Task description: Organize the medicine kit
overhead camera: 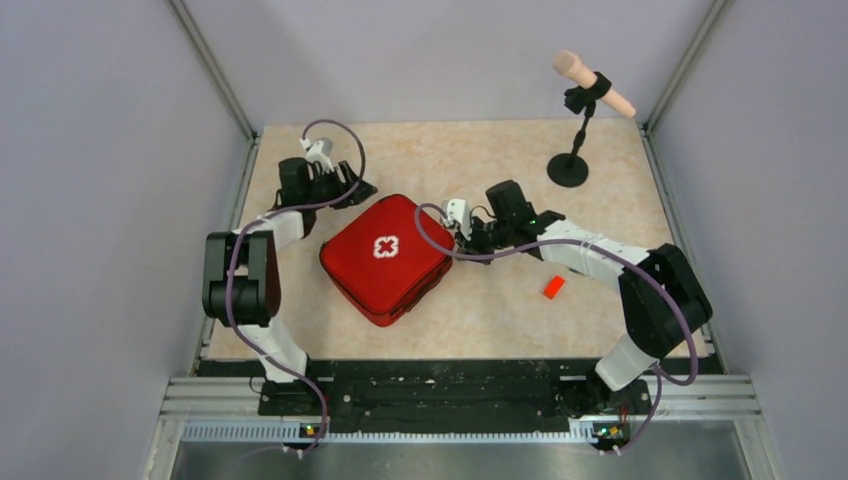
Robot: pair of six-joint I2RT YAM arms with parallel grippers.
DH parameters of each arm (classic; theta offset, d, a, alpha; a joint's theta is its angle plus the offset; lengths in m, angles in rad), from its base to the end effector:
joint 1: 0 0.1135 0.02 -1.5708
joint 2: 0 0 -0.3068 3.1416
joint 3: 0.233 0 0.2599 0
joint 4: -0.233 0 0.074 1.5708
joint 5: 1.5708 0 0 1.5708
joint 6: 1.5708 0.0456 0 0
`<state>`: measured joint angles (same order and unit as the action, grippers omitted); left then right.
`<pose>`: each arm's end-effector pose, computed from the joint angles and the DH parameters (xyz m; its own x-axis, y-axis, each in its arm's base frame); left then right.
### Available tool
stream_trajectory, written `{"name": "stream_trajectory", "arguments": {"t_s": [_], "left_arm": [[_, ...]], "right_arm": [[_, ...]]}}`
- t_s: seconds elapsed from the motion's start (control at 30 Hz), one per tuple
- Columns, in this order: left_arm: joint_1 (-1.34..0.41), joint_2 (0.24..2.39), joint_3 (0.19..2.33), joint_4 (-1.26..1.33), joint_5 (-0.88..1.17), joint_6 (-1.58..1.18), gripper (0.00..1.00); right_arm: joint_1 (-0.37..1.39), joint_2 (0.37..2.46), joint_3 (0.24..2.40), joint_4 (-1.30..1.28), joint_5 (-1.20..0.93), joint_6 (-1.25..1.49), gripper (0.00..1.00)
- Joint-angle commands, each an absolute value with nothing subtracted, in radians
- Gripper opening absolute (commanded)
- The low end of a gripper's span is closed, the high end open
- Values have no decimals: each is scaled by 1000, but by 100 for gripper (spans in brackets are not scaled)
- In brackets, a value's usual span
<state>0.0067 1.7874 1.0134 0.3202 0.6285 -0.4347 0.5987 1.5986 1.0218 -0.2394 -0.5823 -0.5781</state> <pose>0.4086 -0.0241 0.2307 -0.6179 -0.3448 -0.7067 0.2898 0.7356 -0.6123 0.2750 0.2180 0.2509 -0.0768 -0.6049 -0.7926 -0.9837 0.1757 -0.0387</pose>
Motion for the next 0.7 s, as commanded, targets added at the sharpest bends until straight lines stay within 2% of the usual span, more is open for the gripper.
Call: {"name": "stream_trajectory", "arguments": {"t_s": [0.0,0.13,0.23,0.33,0.5,0.67], "left_arm": [[21,1736,1060,358,769,-236,67],[-31,1860,1226,286,972,-160,69],[-93,1942,1341,133,986,-13,69],[-117,2008,1391,138,965,-33,69],[-117,1994,1328,204,946,-52,66],[-103,1893,1144,286,903,-147,61]], "right_arm": [[582,1628,1135,-210,-566,-632,0],[577,1668,1185,-193,-553,-616,0],[570,1681,1201,-178,-537,-596,0],[529,1702,1218,-161,-534,-567,0],[455,1789,1309,-156,-539,-549,0],[428,1901,1421,-150,-542,-538,0]]}}
